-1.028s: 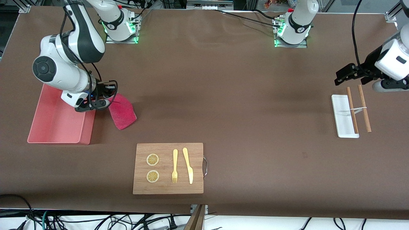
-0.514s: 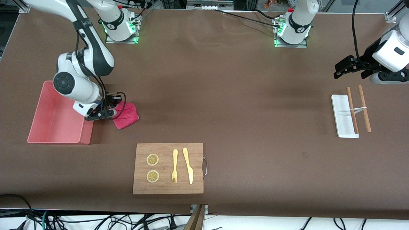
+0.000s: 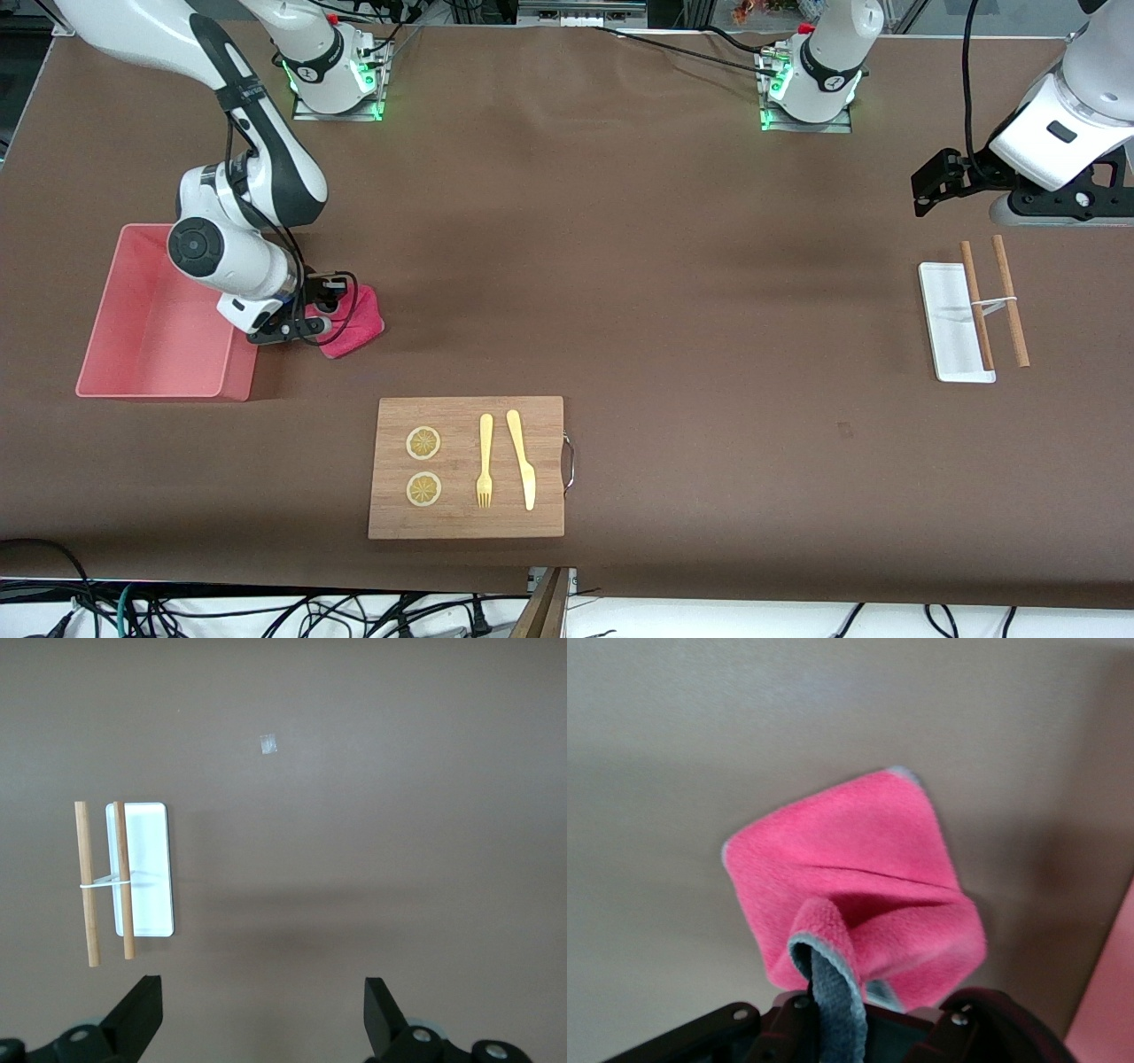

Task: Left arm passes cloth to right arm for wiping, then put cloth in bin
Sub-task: 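Rub the cloth across the table surface with the right gripper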

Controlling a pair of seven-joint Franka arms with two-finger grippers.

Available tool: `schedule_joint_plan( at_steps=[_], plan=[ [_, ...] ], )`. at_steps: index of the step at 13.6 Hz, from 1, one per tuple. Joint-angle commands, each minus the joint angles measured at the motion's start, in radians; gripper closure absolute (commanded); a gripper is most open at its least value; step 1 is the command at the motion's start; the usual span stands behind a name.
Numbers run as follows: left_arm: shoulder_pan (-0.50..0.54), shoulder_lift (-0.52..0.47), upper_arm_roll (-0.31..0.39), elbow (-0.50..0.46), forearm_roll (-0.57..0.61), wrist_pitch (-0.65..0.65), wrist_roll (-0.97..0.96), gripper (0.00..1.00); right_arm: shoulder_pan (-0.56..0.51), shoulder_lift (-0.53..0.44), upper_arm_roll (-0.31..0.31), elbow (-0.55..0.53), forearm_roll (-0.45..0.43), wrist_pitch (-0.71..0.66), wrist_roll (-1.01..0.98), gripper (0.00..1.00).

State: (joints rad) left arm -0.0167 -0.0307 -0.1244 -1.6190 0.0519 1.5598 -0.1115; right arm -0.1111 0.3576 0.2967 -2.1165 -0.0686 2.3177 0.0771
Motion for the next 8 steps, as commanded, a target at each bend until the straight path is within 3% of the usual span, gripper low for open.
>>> schedule_joint_plan(
  at_steps=[1,3,8],
  plan=[
    [-0.008,0.009,-0.020,0.028,0.022,-0.014,0.009,0.00,0.108,0.014,-0.025,0.038,-0.016,0.005,0.146,1.00],
    [-0.008,0.009,-0.021,0.028,0.020,-0.015,0.012,0.00,0.235,0.040,-0.074,0.082,-0.010,0.000,0.284,1.00],
    [-0.009,0.012,-0.053,0.028,0.022,-0.035,0.009,0.00,0.436,0.130,-0.087,0.223,0.015,-0.003,0.587,1.00]
  ],
)
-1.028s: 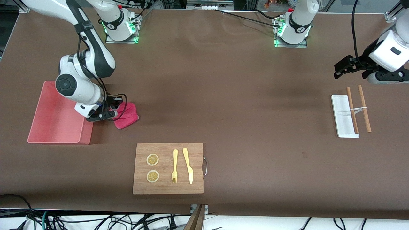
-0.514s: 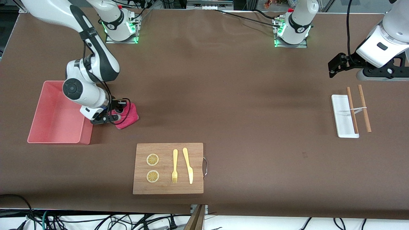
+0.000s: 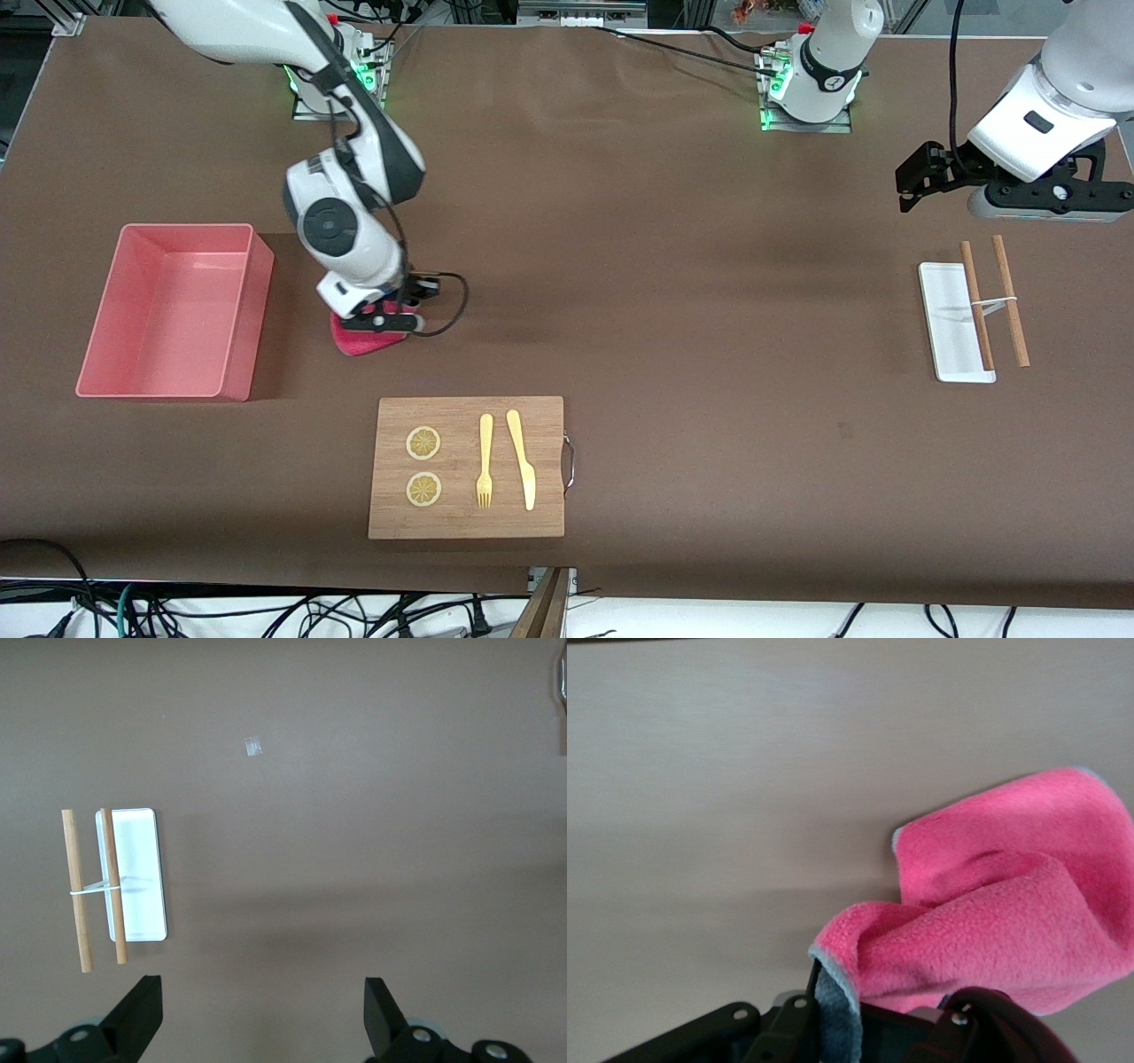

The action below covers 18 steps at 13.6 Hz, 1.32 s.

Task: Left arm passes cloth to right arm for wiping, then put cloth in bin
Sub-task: 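Rub the cloth across the table surface with the right gripper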

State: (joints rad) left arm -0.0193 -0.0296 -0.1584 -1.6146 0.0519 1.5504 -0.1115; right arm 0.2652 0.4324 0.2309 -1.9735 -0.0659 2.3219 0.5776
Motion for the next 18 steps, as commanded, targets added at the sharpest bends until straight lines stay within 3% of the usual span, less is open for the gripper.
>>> schedule_joint_plan(
  at_steps=[1,6,8,15,18],
  plan=[
    [-0.007,0.011,-0.021,0.024,0.020,-0.026,0.009,0.00,0.092,0.072,-0.021,0.109,0.029,-0.007,0.132,1.00],
    [-0.007,0.010,-0.042,0.024,0.020,-0.027,0.009,0.00,0.247,0.164,-0.021,0.278,0.090,-0.018,0.359,1.00],
    [-0.007,0.010,-0.062,0.024,0.020,-0.029,0.009,0.00,0.252,0.170,-0.021,0.306,0.089,-0.051,0.367,1.00],
    [-0.007,0.007,-0.066,0.027,0.020,-0.029,0.010,0.00,0.056,0.140,-0.019,0.272,0.074,-0.212,0.113,1.00],
    [-0.007,0.007,-0.067,0.027,0.020,-0.027,0.010,0.00,-0.053,0.088,-0.019,0.196,0.072,-0.240,-0.059,1.00]
  ],
)
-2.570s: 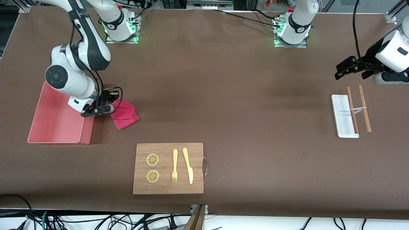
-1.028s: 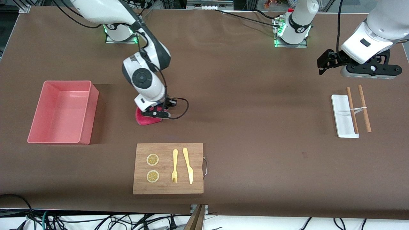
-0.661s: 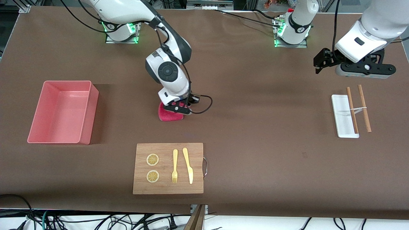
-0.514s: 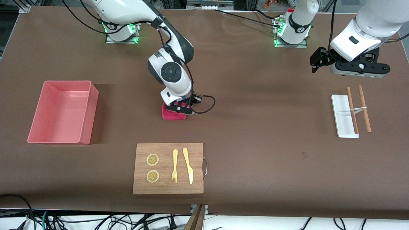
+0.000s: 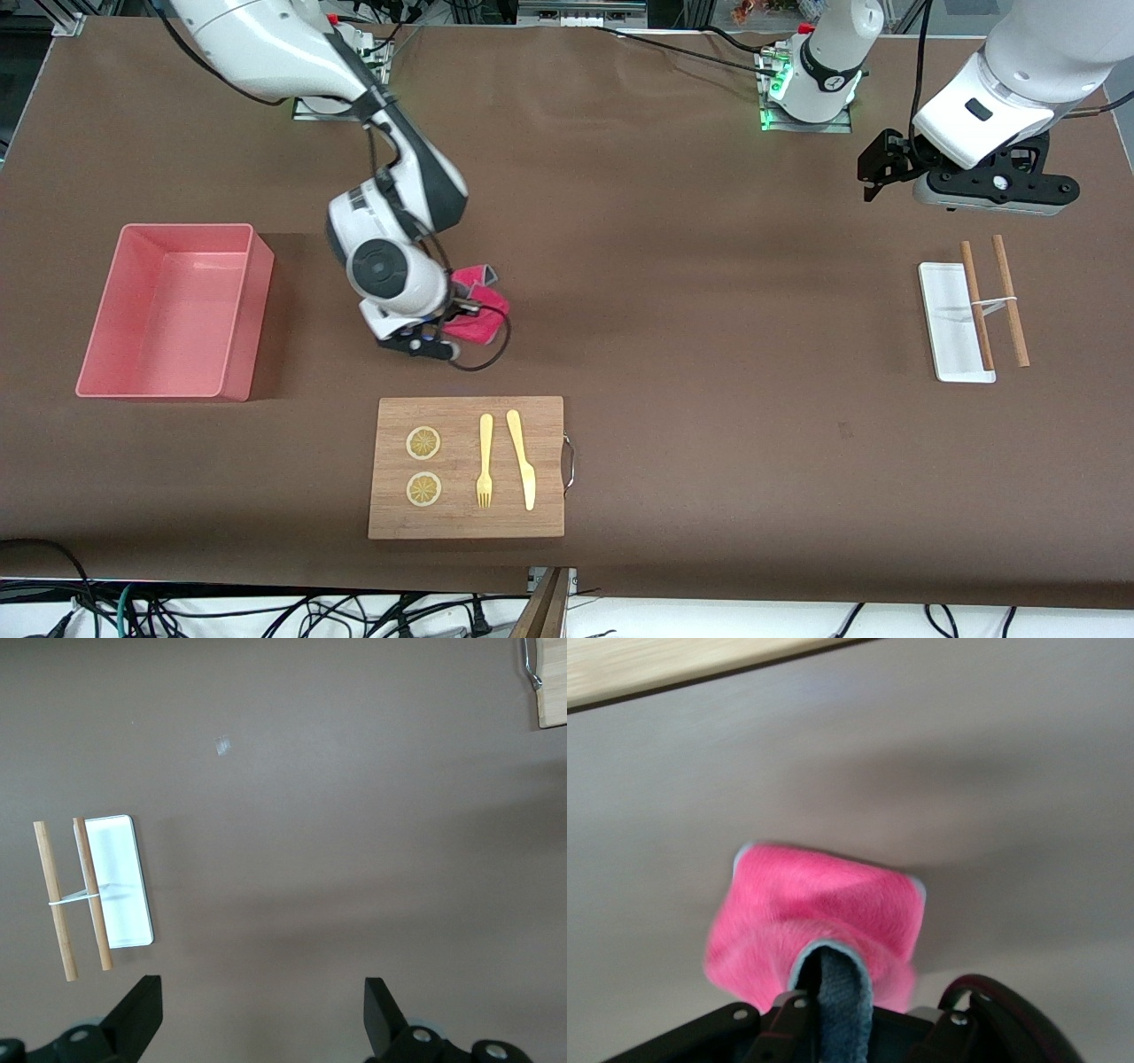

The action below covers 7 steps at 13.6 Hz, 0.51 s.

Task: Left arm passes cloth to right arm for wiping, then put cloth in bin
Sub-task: 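Rub the cloth across the table surface with the right gripper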

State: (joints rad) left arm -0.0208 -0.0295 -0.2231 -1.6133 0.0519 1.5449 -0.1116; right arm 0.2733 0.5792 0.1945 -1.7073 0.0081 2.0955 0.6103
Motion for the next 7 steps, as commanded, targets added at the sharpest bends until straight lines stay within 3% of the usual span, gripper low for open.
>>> schedule_joint_plan(
  at_steps=[1,7],
  plan=[
    [-0.005,0.005,-0.002,0.027,0.019,-0.022,0.009,0.00,-0.092,-0.080,0.016,-0.098,-0.004,-0.014,-0.146,1.00],
    [0.002,0.022,0.004,0.043,0.014,-0.017,0.009,0.00,-0.272,-0.203,0.016,-0.147,-0.034,-0.152,-0.460,1.00]
  ],
)
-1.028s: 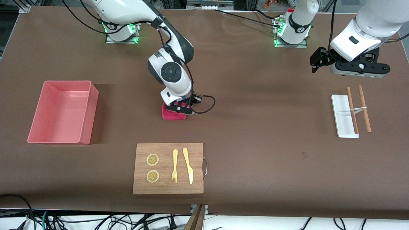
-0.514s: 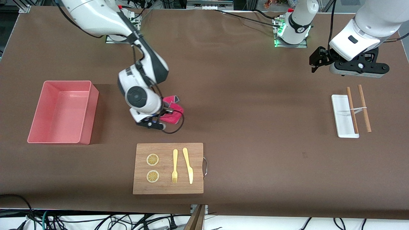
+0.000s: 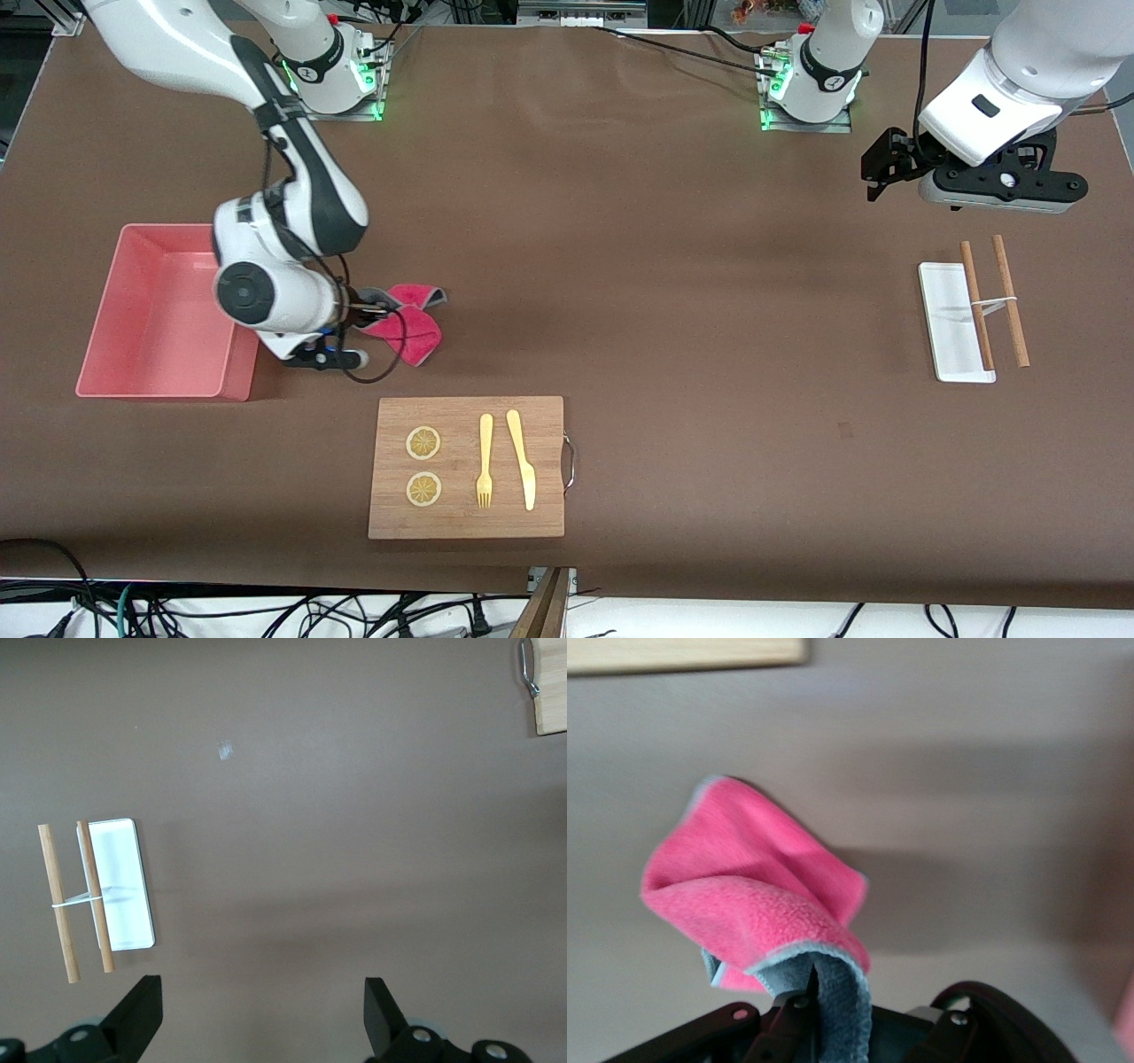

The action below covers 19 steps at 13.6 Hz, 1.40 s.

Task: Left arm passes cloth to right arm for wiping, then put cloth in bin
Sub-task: 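Rub the cloth across the table surface with the right gripper, then lift the cloth over the pink bin and release it with the right gripper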

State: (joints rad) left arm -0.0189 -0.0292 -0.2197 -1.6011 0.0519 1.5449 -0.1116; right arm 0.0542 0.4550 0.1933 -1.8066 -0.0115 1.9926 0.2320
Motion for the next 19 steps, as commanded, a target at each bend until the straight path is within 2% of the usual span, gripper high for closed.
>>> schedule_joint_plan(
  at_steps=[1,7,12,16,19],
  plan=[
    [0.000,0.020,0.000,0.033,0.014,-0.017,0.009,0.00,-0.075,-0.106,0.017,-0.051,-0.015,-0.081,-0.123,1.00],
    [0.007,0.014,0.002,0.036,0.003,-0.020,0.010,0.00,-0.163,-0.275,0.014,-0.040,-0.015,-0.280,-0.334,1.00],
    [0.008,0.014,0.006,0.049,-0.010,-0.020,0.007,0.00,-0.171,-0.441,-0.087,-0.037,-0.027,-0.428,-0.546,1.00],
    [0.030,0.032,0.008,0.044,-0.081,-0.009,-0.025,0.00,-0.171,-0.476,-0.195,-0.037,-0.099,-0.448,-0.718,1.00],
    [0.028,0.057,0.008,0.047,-0.095,0.033,-0.028,0.00,-0.172,-0.467,-0.206,-0.037,-0.137,-0.420,-0.746,1.00]
  ],
)
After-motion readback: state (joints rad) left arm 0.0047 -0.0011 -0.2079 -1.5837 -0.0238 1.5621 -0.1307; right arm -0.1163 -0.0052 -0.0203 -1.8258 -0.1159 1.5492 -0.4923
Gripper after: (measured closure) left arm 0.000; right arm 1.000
